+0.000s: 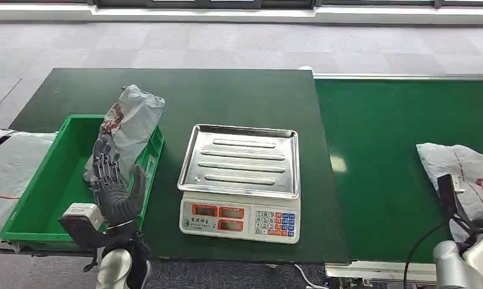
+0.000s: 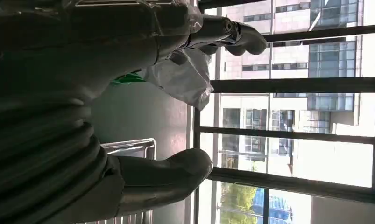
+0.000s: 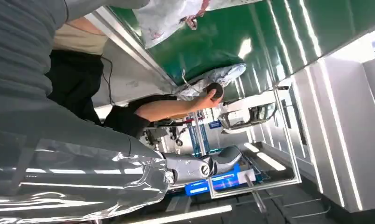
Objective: Moved the parcel from conveyor to table for the left to box.
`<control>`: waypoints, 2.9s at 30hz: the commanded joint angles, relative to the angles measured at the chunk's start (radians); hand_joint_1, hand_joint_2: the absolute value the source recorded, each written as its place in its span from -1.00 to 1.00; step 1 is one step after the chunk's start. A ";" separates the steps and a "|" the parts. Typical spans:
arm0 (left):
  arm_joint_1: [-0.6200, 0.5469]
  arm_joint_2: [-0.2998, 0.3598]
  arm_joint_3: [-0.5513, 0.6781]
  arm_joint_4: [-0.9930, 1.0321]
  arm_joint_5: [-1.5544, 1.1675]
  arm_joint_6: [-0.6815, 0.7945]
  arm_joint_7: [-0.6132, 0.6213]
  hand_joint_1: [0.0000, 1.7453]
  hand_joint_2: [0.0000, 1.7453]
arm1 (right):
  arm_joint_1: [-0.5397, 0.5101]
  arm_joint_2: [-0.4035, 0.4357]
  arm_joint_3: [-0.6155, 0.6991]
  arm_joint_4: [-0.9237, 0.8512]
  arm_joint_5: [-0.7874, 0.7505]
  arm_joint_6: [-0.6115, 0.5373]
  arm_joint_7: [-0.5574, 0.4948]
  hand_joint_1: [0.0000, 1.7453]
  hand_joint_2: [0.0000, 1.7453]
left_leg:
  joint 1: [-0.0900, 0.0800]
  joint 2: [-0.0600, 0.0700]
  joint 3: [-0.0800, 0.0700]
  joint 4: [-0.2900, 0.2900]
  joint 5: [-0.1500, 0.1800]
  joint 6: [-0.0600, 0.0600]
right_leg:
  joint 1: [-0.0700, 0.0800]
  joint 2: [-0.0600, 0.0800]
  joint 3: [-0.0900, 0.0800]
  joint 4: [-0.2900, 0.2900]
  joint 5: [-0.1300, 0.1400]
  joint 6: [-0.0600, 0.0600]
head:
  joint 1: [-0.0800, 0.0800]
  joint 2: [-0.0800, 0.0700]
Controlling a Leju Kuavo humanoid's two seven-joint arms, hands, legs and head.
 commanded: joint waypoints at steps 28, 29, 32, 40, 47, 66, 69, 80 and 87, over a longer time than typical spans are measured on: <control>0.012 0.020 0.004 -0.034 -0.046 0.008 0.011 -1.00 1.00 | -0.199 0.011 0.007 0.281 -0.083 0.286 -0.037 -1.00 1.00 | 0.000 0.002 0.003 -0.002 0.000 0.000 | 0.000 0.002 0.003 -0.002 0.001 -0.001 | 0.000 0.000; 0.012 0.020 0.003 -0.034 -0.047 0.008 0.012 -1.00 1.00 | -0.197 0.011 0.009 0.278 -0.085 0.287 -0.036 -1.00 1.00 | 0.000 0.002 0.002 -0.001 0.000 0.000 | 0.000 0.002 0.002 -0.001 0.001 -0.001 | 0.000 0.000; 0.012 0.021 0.003 -0.032 -0.047 0.008 0.012 -1.00 1.00 | -0.195 0.006 0.009 0.280 -0.087 0.293 -0.038 -1.00 1.00 | 0.000 0.002 0.003 -0.002 0.000 0.000 | 0.000 0.002 0.003 -0.002 0.001 -0.001 | 0.000 0.000; 0.003 0.018 0.009 -0.028 -0.052 0.006 0.017 -1.00 1.00 | -0.197 0.006 0.015 0.291 -0.108 0.410 -0.028 -1.00 1.00 | 0.000 0.002 0.004 -0.002 0.000 0.000 | 0.000 0.001 0.004 -0.003 0.001 -0.001 | 0.000 0.000; -0.002 0.013 0.018 -0.026 -0.062 -0.004 0.024 -1.00 1.00 | -0.194 0.013 0.022 0.302 -0.125 0.534 -0.009 -1.00 1.00 | 0.000 0.002 0.003 -0.002 0.000 0.000 | 0.000 0.001 0.003 -0.002 0.001 -0.001 | 0.000 0.000; 0.001 0.020 0.025 -0.033 -0.061 -0.002 0.025 -1.00 1.00 | -0.201 0.025 0.033 0.302 -0.122 0.560 -0.008 -1.00 1.00 | 0.000 0.002 0.004 -0.002 0.000 0.000 | 0.000 0.002 0.004 -0.002 0.001 -0.001 | 0.000 0.000; 0.004 0.018 0.027 -0.030 -0.062 -0.003 0.025 -1.00 1.00 | -0.197 0.025 0.054 0.295 -0.109 0.599 -0.006 1.00 1.00 | 0.000 0.002 0.002 -0.001 0.000 0.000 | 0.000 0.002 0.002 -0.001 0.001 -0.001 | 0.000 0.000; 0.005 0.017 0.037 -0.038 -0.042 0.013 0.021 -1.00 1.00 | -0.192 0.036 0.076 0.263 -0.120 0.591 0.000 1.00 1.00 | 0.000 0.002 0.003 -0.002 0.000 0.000 | 0.001 0.002 0.004 -0.002 0.001 -0.001 | 0.000 0.000; 0.004 0.020 0.028 -0.034 -0.039 0.018 0.022 -1.00 1.00 | -0.188 0.043 0.089 0.215 -0.134 0.519 -0.032 1.00 1.00 | 0.000 0.001 0.003 -0.002 0.000 0.000 | 0.000 0.000 0.004 -0.002 0.001 -0.001 | 0.000 0.000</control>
